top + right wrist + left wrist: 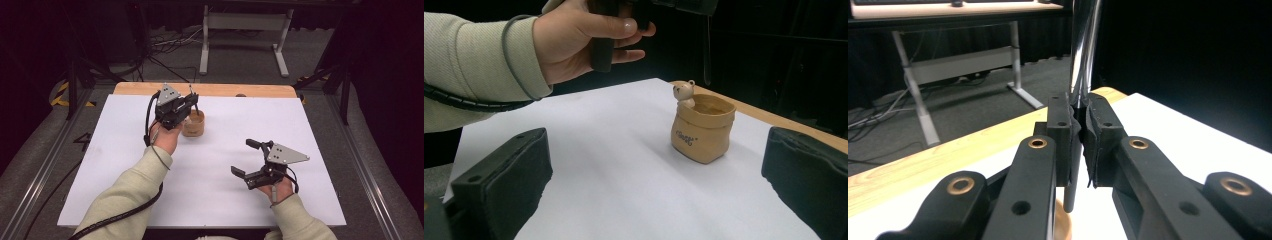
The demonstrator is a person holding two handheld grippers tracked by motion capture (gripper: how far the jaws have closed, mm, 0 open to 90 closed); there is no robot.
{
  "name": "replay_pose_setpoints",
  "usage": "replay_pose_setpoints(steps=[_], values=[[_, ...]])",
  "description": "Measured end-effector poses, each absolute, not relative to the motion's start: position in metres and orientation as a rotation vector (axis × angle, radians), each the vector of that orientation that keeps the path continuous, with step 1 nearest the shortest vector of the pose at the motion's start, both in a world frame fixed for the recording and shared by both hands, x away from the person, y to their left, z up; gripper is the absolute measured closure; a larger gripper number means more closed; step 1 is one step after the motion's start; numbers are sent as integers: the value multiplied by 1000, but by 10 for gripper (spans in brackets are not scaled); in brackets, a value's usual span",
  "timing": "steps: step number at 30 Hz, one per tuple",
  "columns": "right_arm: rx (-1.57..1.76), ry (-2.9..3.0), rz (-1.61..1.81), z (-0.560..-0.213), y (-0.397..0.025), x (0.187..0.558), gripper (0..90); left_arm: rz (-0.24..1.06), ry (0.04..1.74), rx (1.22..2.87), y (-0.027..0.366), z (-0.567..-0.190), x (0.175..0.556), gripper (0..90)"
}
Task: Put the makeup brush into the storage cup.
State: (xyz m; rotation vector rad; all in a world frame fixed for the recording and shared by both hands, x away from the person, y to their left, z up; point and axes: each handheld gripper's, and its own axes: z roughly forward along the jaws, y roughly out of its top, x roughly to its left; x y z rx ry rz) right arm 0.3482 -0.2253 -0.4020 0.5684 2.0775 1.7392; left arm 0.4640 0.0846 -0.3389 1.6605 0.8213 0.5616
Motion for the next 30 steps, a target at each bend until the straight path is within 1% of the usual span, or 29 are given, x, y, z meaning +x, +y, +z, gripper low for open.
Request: replay_pose_setpoints(steps=[7, 15, 30], values=[[557, 2087, 1734, -403, -224, 348, 2, 571, 859, 1658, 87, -343, 470, 827], [558, 2083, 1751, -402, -223, 348, 3, 584, 823, 1677, 91, -352, 477, 826], [553, 2099, 1766, -405, -221, 348, 3, 565, 840, 1682, 92, -368, 482, 825]])
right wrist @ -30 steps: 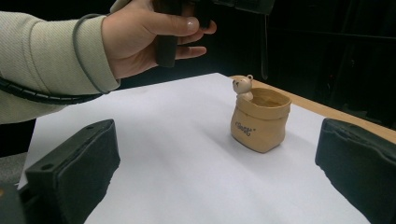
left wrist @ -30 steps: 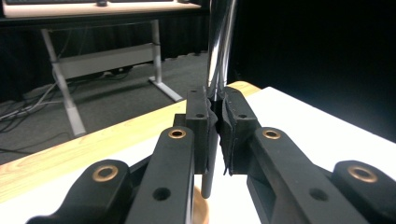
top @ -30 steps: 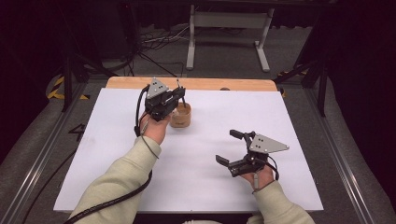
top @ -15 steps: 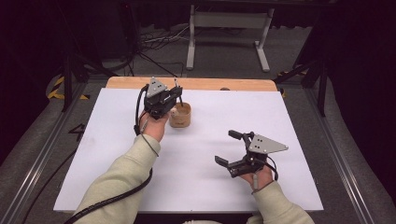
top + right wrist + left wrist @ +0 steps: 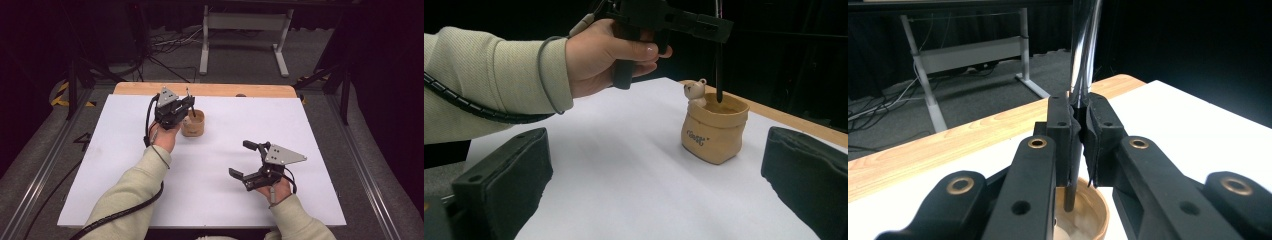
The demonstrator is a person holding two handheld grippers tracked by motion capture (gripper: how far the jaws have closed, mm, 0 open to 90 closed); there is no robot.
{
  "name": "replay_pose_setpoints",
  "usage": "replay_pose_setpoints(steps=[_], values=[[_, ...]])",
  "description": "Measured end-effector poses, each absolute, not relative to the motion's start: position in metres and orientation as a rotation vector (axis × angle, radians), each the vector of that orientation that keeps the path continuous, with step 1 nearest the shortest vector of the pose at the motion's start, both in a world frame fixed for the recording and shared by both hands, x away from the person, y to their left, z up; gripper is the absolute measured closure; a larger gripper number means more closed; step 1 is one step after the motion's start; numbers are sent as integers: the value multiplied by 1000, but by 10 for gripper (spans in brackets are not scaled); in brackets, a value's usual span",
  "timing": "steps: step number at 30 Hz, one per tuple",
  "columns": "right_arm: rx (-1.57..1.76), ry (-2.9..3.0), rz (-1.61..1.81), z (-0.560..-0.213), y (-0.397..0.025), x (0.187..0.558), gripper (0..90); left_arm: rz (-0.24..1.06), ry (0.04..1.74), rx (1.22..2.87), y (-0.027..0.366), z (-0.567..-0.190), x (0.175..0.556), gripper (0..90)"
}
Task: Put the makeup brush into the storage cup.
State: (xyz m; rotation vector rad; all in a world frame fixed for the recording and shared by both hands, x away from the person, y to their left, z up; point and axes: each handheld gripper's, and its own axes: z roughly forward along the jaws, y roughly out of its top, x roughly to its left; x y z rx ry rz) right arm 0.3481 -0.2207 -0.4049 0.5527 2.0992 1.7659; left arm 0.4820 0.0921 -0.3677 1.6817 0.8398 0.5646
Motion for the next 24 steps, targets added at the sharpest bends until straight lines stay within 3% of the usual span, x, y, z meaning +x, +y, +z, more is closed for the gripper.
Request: replay_pose_setpoints(steps=[24], values=[[558, 2104, 1773, -404, -222, 349, 6, 497, 867, 1740, 89, -384, 491, 824]])
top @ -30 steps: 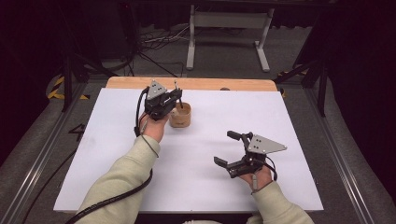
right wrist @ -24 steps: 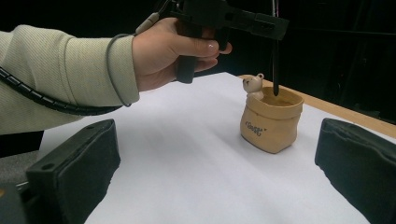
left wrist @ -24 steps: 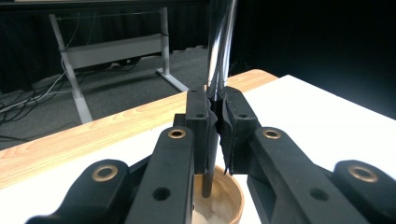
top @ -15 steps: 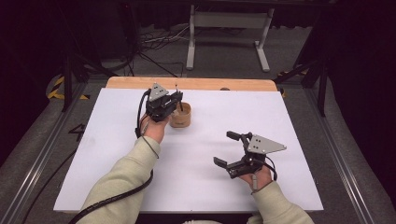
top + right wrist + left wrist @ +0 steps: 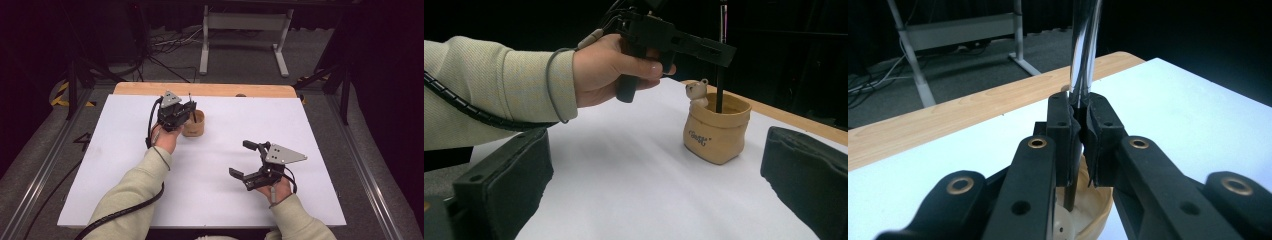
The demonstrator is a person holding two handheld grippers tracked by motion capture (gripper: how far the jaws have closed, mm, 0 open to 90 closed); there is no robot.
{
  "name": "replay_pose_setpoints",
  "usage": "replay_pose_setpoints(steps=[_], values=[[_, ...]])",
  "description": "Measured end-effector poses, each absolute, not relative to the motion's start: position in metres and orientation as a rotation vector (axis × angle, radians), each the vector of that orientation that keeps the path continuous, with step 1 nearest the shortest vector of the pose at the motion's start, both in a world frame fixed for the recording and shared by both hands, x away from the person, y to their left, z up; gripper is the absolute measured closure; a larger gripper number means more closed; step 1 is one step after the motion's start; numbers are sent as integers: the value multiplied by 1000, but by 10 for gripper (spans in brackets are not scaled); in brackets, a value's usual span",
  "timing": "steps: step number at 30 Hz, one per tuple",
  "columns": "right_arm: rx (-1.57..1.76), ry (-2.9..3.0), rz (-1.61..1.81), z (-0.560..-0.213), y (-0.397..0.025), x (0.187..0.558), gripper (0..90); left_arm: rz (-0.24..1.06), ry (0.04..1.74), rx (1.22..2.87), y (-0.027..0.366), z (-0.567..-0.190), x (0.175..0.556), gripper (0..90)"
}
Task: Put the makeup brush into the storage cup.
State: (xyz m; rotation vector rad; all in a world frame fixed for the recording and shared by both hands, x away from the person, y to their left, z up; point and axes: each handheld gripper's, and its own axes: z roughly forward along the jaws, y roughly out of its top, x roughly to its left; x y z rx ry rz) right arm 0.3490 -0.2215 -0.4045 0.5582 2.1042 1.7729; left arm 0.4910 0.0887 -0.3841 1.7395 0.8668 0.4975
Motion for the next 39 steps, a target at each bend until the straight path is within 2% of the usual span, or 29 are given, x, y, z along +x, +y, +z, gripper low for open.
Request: replay_pose_setpoints(steps=[2, 5, 7, 8, 9, 12, 13, 14, 18, 23, 39], values=[[558, 2103, 1774, -404, -222, 349, 6, 487, 863, 1733, 89, -384, 491, 794], [556, 2102, 1775, -404, -223, 349, 6, 465, 850, 1723, 90, -384, 491, 683], [560, 2097, 1778, -404, -223, 349, 7, 464, 842, 1720, 92, -383, 490, 648], [562, 2096, 1778, -404, -223, 349, 6, 459, 836, 1709, 93, -383, 489, 603], [563, 2095, 1780, -403, -224, 350, 7, 465, 822, 1695, 96, -381, 488, 483], [563, 2091, 1779, -403, -225, 350, 6, 471, 816, 1682, 100, -378, 486, 264], [565, 2090, 1779, -402, -225, 350, 6, 473, 811, 1683, 102, -376, 485, 264], [570, 2088, 1775, -402, -227, 351, 6, 458, 806, 1666, 106, -372, 482, 184], [578, 2084, 1773, -401, -229, 352, 6, 471, 751, 1679, 112, -366, 474, 51], [594, 2069, 1762, -398, -235, 354, 5, 450, 691, 1670, 129, -358, 456, 7], [625, 2061, 1726, -396, -251, 359, 2, 414, 628, 1623, 173, -354, 410, 4]])
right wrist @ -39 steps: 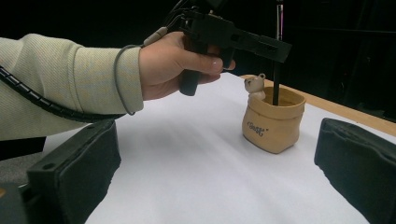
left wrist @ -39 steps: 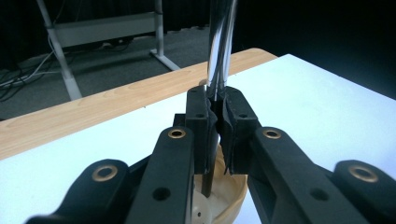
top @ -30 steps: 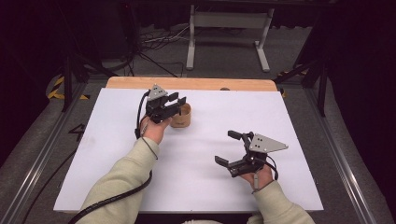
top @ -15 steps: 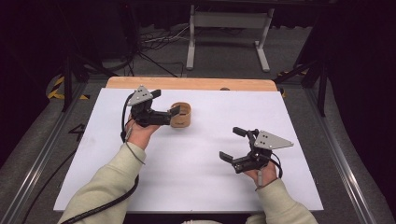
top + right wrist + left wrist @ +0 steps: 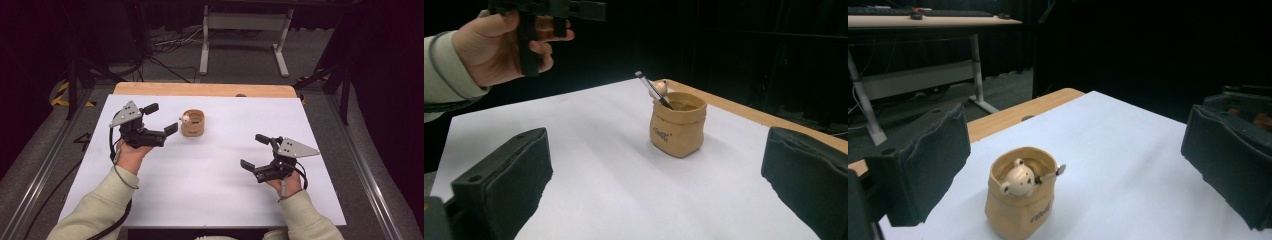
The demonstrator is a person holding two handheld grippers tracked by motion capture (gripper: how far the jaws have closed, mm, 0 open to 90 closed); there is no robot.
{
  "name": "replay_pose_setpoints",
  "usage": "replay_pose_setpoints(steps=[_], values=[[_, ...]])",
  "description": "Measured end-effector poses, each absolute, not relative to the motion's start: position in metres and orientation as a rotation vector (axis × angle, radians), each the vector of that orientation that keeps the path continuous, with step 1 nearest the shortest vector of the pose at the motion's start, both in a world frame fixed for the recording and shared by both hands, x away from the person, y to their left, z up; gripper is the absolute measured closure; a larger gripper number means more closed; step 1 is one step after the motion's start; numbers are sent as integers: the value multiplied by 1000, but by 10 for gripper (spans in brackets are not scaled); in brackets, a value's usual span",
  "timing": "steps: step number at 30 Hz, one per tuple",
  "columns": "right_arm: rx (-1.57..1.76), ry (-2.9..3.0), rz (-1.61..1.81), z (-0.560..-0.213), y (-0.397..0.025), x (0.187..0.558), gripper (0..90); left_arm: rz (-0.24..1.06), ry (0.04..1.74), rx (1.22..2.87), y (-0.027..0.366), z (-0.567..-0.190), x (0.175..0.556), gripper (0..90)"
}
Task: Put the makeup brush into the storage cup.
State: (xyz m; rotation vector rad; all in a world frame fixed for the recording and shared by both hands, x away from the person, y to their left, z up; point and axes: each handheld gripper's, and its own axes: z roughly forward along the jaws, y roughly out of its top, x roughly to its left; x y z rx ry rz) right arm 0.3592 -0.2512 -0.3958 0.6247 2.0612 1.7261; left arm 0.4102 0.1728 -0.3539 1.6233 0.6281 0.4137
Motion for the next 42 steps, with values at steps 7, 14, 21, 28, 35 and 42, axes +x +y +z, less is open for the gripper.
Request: replay_pose_setpoints(steps=[7, 14, 21, 28, 35, 42], values=[[635, 2059, 1721, -397, -258, 361, 1, 402, 629, 1634, 187, -363, 391, 4], [647, 2060, 1715, -399, -266, 362, 0, 392, 649, 1629, 194, -372, 378, 4], [662, 2067, 1697, -403, -274, 363, 0, 387, 655, 1641, 201, -382, 369, 4], [673, 2082, 1677, -408, -282, 362, 0, 373, 669, 1656, 211, -398, 359, 3], [680, 2090, 1665, -413, -286, 361, 0, 363, 674, 1660, 219, -409, 350, 3], [681, 2091, 1660, -418, -290, 359, 0, 359, 680, 1681, 222, -423, 345, 4]])
